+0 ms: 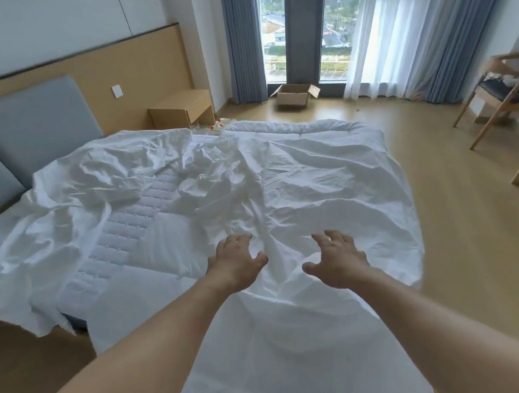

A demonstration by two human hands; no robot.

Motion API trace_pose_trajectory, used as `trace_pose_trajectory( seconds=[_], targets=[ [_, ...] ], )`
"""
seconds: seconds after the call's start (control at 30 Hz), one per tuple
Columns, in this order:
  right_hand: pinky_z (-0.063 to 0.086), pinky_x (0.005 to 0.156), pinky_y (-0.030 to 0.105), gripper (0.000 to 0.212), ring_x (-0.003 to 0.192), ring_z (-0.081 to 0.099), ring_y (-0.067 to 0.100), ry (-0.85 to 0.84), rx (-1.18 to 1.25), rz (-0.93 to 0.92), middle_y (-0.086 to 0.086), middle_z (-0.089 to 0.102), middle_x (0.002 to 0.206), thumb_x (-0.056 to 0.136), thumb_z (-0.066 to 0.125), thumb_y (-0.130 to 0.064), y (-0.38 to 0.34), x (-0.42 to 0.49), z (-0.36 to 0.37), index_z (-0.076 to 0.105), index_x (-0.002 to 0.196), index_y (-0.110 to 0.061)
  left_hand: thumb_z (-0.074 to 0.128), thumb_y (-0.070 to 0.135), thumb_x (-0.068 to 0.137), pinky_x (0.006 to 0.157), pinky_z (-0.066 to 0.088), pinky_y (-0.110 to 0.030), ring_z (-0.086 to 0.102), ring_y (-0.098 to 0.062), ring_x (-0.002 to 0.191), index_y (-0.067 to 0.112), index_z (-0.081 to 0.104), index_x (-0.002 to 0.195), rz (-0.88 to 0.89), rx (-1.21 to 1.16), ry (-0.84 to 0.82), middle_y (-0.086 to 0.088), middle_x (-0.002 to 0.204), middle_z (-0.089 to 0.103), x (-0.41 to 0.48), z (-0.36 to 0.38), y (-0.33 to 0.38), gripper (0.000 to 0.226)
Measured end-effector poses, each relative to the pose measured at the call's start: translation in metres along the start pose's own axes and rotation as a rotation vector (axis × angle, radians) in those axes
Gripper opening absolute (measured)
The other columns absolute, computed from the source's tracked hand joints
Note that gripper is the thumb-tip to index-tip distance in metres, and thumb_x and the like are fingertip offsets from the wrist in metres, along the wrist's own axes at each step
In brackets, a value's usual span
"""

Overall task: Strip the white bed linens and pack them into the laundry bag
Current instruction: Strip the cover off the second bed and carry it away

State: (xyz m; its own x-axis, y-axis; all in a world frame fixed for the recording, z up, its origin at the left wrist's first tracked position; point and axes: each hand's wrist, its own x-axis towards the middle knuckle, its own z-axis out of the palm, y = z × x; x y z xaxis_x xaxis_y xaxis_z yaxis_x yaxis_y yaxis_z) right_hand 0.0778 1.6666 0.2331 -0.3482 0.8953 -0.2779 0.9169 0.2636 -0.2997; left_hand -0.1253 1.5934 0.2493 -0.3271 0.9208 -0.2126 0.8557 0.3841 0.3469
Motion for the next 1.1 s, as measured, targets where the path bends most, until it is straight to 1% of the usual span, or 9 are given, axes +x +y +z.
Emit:
trace_pose_trajectory(
  seconds=[0.23, 0.4, 0.53, 0.7, 0.77, 0.83, 0.93, 1.03, 1.1],
  targets=[
    [0.030, 0.113, 0.057, 0.088, 0.153, 0.001, 0.026, -0.138, 0.080, 0.148, 0.001, 0.005, 0.167, 0.088, 0.055, -0.065, 0.023, 0.101, 0.062, 0.016, 0.158, -0.030, 0.045, 0.050, 0.097, 0.118, 0.026, -0.047, 0.020, -0.024, 0.148, 0.021, 0.026, 0.156, -0.042, 0.042, -0.182, -0.003, 0.161, 0.026, 0.110, 0.050, -0.020, 0.068],
    [0.024, 0.111, 0.067, 0.117, 0.152, -0.015, 0.034, -0.237, 0.034, 0.269, 0.002, -0.017, 0.166, 0.074, 0.060, -0.080, 0.050, 0.149, 0.117, -0.005, 0.159, -0.034, 0.048, 0.048, 0.097, 0.118, 0.026, -0.047, 0.017, -0.026, 0.149, 0.021, 0.023, 0.156, -0.125, -0.005, -0.257, -0.004, 0.163, 0.021, 0.178, 0.106, -0.035, 0.069],
    [0.021, 0.107, 0.073, 0.131, 0.148, -0.028, 0.039, -0.256, -0.011, 0.369, 0.007, -0.035, 0.161, 0.066, 0.060, -0.088, 0.079, 0.178, 0.149, -0.022, 0.155, -0.037, 0.049, 0.052, 0.096, 0.117, 0.025, -0.054, 0.004, -0.028, 0.151, 0.027, 0.014, 0.158, -0.227, 0.003, -0.275, -0.005, 0.166, 0.005, 0.217, 0.151, -0.053, 0.076],
    [0.022, 0.106, 0.074, 0.139, 0.145, -0.033, 0.042, -0.204, -0.033, 0.498, 0.009, -0.049, 0.151, 0.067, 0.072, -0.074, 0.102, 0.211, 0.174, -0.037, 0.147, -0.039, 0.051, 0.068, 0.088, 0.107, 0.028, -0.067, -0.012, -0.031, 0.151, 0.037, -0.006, 0.157, -0.376, 0.027, -0.258, -0.002, 0.164, -0.017, 0.265, 0.182, -0.080, 0.094],
    [0.031, 0.108, 0.066, 0.141, 0.150, -0.020, 0.042, -0.175, 0.030, 0.561, 0.008, -0.050, 0.151, 0.070, 0.077, -0.066, 0.109, 0.222, 0.182, -0.039, 0.146, -0.039, 0.055, 0.071, 0.084, 0.107, 0.026, -0.070, -0.018, -0.035, 0.150, 0.038, -0.013, 0.156, -0.430, 0.005, -0.255, -0.003, 0.163, -0.025, 0.283, 0.192, -0.091, 0.104],
    [0.040, 0.106, 0.051, 0.139, 0.151, 0.012, 0.041, -0.149, 0.152, 0.629, 0.012, -0.034, 0.160, 0.075, 0.081, -0.053, 0.110, 0.233, 0.189, -0.037, 0.147, -0.037, 0.062, 0.070, 0.081, 0.109, 0.024, -0.068, -0.019, -0.039, 0.149, 0.038, -0.015, 0.155, -0.498, -0.068, -0.244, -0.005, 0.162, -0.028, 0.299, 0.200, -0.100, 0.112],
    [0.047, 0.089, 0.039, 0.113, 0.127, 0.051, 0.036, -0.103, 0.270, 0.725, 0.020, 0.030, 0.155, 0.090, 0.069, -0.033, 0.106, 0.246, 0.206, -0.022, 0.156, -0.026, 0.074, 0.061, 0.077, 0.112, 0.025, -0.060, -0.003, -0.045, 0.149, 0.035, -0.013, 0.157, -0.616, -0.223, -0.191, -0.010, 0.162, -0.027, 0.319, 0.210, -0.114, 0.120],
    [0.043, 0.079, 0.033, 0.060, 0.114, 0.059, 0.033, -0.101, 0.173, 0.706, 0.014, 0.057, 0.133, 0.098, 0.044, -0.017, 0.095, 0.253, 0.217, 0.027, 0.155, -0.015, 0.082, 0.050, 0.075, 0.109, 0.034, -0.054, 0.028, -0.047, 0.140, 0.027, -0.011, 0.157, -0.715, -0.325, -0.186, -0.020, 0.162, -0.009, 0.333, 0.214, -0.126, 0.126],
    [0.042, 0.080, 0.033, 0.034, 0.106, 0.058, 0.032, -0.084, 0.214, 0.708, 0.013, 0.063, 0.125, 0.098, 0.038, -0.014, 0.081, 0.257, 0.216, 0.055, 0.127, -0.013, 0.082, 0.035, 0.079, 0.108, 0.040, -0.051, 0.043, -0.045, 0.130, 0.015, 0.005, 0.157, -0.750, -0.477, -0.193, -0.025, 0.154, 0.024, 0.340, 0.212, -0.129, 0.112]
  ],
)
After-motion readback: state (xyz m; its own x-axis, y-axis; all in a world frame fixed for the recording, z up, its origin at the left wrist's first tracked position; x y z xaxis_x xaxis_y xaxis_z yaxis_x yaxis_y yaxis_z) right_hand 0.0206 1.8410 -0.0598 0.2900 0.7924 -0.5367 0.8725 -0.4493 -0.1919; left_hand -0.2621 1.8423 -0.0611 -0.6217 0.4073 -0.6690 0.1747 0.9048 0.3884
